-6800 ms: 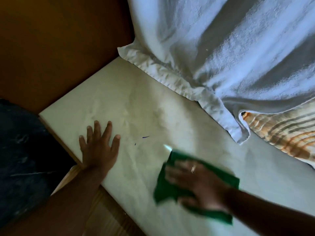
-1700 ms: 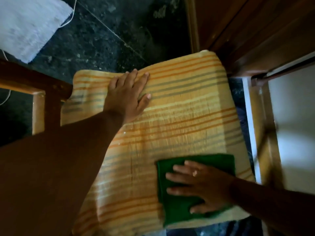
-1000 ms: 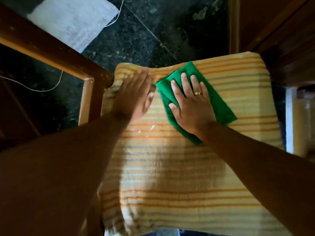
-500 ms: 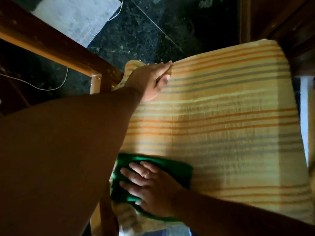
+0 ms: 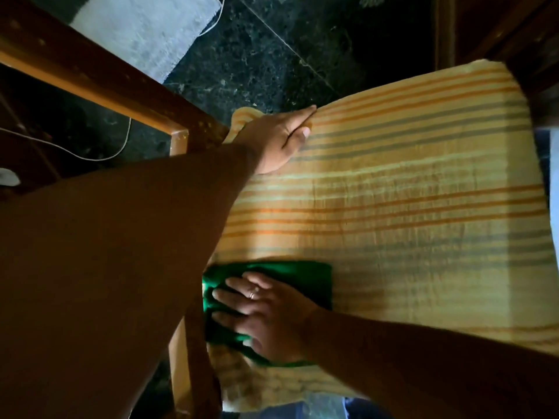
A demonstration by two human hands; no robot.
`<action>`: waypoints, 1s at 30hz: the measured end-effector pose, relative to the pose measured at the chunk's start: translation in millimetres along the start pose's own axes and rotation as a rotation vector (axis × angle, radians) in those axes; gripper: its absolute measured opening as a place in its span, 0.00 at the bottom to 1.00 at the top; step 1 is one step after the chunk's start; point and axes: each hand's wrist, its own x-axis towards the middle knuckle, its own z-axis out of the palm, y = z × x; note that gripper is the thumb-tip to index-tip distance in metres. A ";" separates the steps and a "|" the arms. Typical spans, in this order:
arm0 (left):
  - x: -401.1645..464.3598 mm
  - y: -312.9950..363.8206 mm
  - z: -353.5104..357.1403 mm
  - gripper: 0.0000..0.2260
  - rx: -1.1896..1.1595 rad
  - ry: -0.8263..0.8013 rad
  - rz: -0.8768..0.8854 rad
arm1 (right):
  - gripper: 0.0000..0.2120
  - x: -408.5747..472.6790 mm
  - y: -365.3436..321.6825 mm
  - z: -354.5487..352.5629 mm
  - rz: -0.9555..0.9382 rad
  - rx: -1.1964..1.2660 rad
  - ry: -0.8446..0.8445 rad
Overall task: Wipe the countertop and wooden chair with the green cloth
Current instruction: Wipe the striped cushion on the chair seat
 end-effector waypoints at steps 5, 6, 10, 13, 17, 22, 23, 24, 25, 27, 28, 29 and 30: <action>-0.2 2.5 0.0 0.26 -0.014 -0.008 -0.009 | 0.33 -13.7 85.9 -25.7 0.225 -0.055 0.098; -1.1 2.6 -0.6 0.26 -0.020 -0.018 -0.008 | 0.33 -25.2 101.7 -28.9 0.372 -0.048 0.164; 0.9 4.5 -10.6 0.26 0.011 -0.152 -0.014 | 0.33 -59.2 88.0 -12.5 0.733 -0.051 0.301; -26.4 21.1 -13.5 0.27 0.117 -0.065 -0.098 | 0.33 -98.2 57.7 9.9 0.352 -0.074 0.146; -144.9 80.6 42.7 0.32 0.135 0.276 -0.557 | 0.35 -147.6 111.8 -12.8 0.058 -0.227 0.007; -205.4 110.6 95.6 0.35 0.000 0.285 -0.726 | 0.32 -98.5 205.0 -69.0 0.694 -0.232 0.183; -202.7 108.1 96.1 0.36 0.001 0.290 -0.723 | 0.32 -76.6 206.7 -73.0 0.735 -0.226 0.222; -200.4 106.0 96.5 0.37 0.009 0.297 -0.714 | 0.32 -51.5 204.0 -74.1 0.769 -0.216 0.261; -199.2 104.7 97.1 0.37 0.015 0.297 -0.706 | 0.32 -24.2 197.1 -74.4 0.793 -0.202 0.282; -201.4 104.2 99.8 0.37 0.012 0.286 -0.700 | 0.32 27.9 172.3 -72.2 0.771 -0.207 0.256; -202.8 103.9 100.4 0.37 0.011 0.286 -0.697 | 0.32 46.9 156.8 -68.8 0.728 -0.200 0.243; -204.4 103.3 100.1 0.37 0.011 0.289 -0.693 | 0.32 57.3 143.4 -64.4 0.678 -0.178 0.235; -206.4 102.1 99.7 0.37 0.015 0.292 -0.686 | 0.32 56.0 134.9 -62.2 0.606 -0.156 0.207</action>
